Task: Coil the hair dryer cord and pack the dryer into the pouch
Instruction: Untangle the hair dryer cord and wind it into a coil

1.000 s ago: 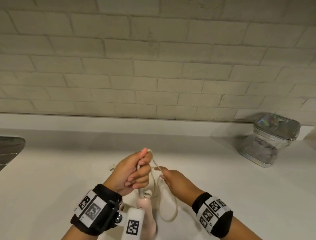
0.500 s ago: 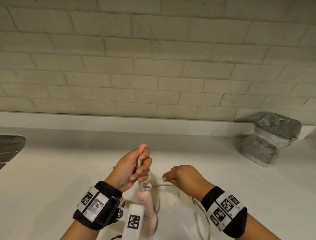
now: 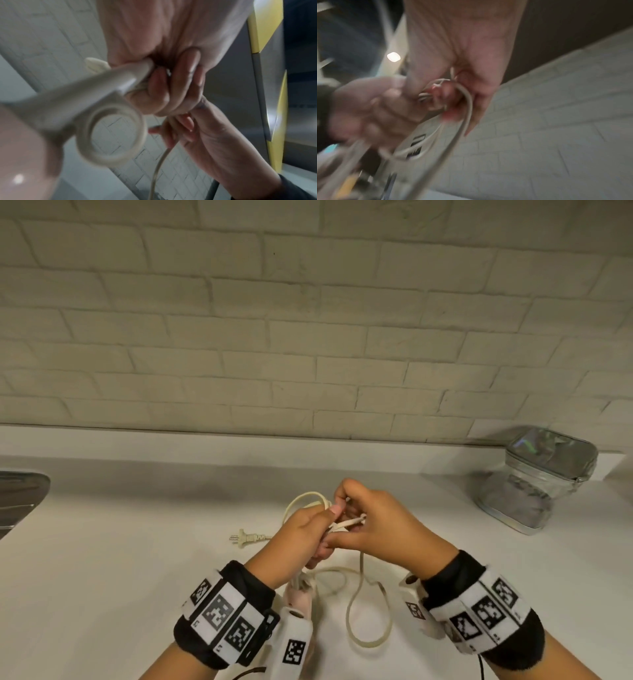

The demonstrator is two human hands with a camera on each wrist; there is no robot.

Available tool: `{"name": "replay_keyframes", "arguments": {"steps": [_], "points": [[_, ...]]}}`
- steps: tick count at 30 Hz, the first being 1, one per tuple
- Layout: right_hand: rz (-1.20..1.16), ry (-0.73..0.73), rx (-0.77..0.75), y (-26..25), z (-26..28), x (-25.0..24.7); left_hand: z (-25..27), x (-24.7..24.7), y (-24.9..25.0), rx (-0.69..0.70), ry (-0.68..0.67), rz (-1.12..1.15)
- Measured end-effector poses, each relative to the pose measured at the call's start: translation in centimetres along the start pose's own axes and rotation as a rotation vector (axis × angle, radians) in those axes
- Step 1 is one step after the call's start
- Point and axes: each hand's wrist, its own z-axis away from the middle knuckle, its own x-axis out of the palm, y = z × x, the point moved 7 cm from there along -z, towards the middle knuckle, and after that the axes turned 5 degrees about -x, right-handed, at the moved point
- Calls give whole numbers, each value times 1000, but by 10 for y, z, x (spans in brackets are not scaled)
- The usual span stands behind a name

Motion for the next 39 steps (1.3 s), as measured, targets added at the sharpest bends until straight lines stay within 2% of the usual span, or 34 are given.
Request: {"name": "replay_keyframes", "arguments": {"steps": [2, 4, 6, 8, 10, 14, 18, 20, 22, 24, 26, 30, 32, 35, 37, 39], "points": [[-248, -112, 51, 17, 2, 0, 2, -6, 1, 27, 26, -22], [-421, -143, 140, 35, 8, -6, 4, -17, 3, 56, 66, -45], [-473, -137, 193, 46, 11, -5, 5, -24, 4, 68, 90, -106], [-247, -88, 198, 49, 9, -2, 5, -21, 4, 79, 104, -194], [32, 1, 196, 46, 4, -2, 3, -11, 3, 71, 83, -171], [39, 48, 254, 40, 0, 5, 2, -2, 4, 24, 38, 5], [488, 132, 77, 15, -2, -11, 6, 5, 8, -15, -100, -6], [624, 154, -17, 4, -2, -19, 9, 12, 5, -50, -194, -3], [706, 109, -75, -6, -4, -15, 11, 17, 2, -51, -259, 101], [726, 62, -148, -13, -6, -5, 10, 16, 2, -12, -257, 181], [731, 83, -205, -15, -5, -1, 10, 14, 2, 5, -267, 239], [481, 237, -240, -2, -8, -10, 10, 9, -4, -40, -289, 359], [202, 234, -139, 27, -15, -14, 11, 4, -6, -22, -321, 449], [-317, 234, 110, 85, -10, -18, 16, -4, -9, 20, -423, 581], [-468, 201, 214, 112, -4, -11, 18, -6, -12, 16, -450, 593], [-445, 168, 275, 123, -5, 5, 16, -6, -12, 25, -447, 587]]}}
